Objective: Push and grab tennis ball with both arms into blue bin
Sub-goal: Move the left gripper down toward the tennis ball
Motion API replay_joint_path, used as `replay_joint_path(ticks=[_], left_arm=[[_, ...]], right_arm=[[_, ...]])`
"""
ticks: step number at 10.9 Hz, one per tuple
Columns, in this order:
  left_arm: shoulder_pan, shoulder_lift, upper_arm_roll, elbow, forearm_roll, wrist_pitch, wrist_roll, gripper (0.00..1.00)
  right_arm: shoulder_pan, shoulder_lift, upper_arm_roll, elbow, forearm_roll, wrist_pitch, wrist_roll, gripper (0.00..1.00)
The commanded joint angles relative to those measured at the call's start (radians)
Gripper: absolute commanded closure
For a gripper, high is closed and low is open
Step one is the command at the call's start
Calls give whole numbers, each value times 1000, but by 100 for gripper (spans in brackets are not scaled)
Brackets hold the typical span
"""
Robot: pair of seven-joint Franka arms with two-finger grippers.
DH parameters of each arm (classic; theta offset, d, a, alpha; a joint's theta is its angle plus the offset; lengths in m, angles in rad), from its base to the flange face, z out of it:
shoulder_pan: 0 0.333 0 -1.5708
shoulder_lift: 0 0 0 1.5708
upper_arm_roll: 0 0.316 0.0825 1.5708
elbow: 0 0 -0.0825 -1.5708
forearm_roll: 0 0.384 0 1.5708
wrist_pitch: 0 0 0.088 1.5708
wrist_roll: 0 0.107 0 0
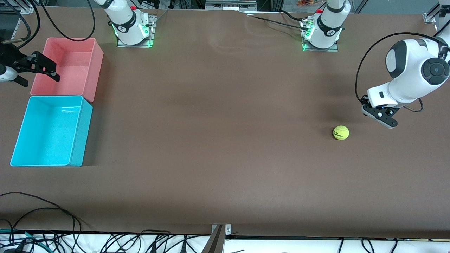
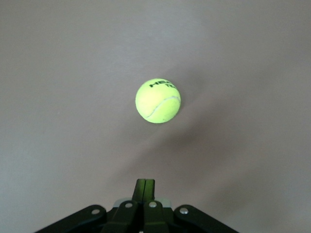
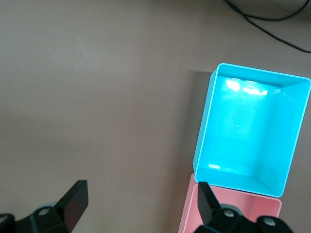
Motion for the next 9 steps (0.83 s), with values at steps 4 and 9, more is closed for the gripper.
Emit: replay_joint_path(ticks=[4,9], left_arm=[[71,115,-6,51,-100,18,524,100],[108,244,-6,166,-130,20,834,100]], right_arm=[[-8,25,-1,29,-11,3,-16,0],[-8,25,-1,29,-13,3,-14,0]])
